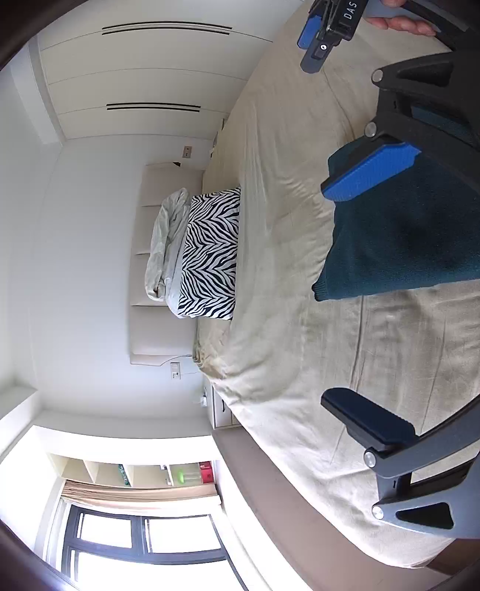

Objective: Fold small clothes
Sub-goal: 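Release the folded sweater and lift both grippers away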

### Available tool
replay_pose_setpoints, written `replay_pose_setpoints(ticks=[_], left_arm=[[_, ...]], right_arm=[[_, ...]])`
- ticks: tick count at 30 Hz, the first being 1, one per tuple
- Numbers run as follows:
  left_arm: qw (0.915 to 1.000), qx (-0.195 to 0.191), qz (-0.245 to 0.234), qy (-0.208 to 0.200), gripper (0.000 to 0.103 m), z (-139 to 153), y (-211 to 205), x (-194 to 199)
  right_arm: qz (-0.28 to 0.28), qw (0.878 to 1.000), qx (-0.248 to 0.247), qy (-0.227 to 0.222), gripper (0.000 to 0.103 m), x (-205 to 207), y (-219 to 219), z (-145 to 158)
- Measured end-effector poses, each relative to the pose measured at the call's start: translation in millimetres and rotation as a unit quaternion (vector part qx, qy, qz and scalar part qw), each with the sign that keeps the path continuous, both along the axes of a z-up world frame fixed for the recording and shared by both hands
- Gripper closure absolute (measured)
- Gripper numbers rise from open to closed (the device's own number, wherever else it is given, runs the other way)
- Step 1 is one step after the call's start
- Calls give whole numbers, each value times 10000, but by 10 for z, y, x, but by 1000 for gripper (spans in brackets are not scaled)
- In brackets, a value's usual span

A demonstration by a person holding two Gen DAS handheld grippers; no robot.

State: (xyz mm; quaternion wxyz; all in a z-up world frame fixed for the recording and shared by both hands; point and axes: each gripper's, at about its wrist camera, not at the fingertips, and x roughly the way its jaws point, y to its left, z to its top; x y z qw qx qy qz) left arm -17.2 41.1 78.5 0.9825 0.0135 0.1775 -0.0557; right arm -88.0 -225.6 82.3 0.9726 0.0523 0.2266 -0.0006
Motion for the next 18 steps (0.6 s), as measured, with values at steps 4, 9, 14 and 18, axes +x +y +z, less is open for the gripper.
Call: replay_pose_setpoints(ticks=[4,9,14,18], left_arm=[[9983,426,221,-334,0,178,-53,-140],[9990,354,165,227,0,106,-60,-79],[9933,428,121,1069,0,-174,-123,57],[9878,447,325,1459,0,-373,-157,85]], right_arm=[[-233,9973,-10,-694,0,-229,-25,329],[-351,9965,495,-583,0,-336,-130,489],[-370,9974,488,-373,0,-353,-125,429],[-344,9975,455,414,0,-215,-66,207]])
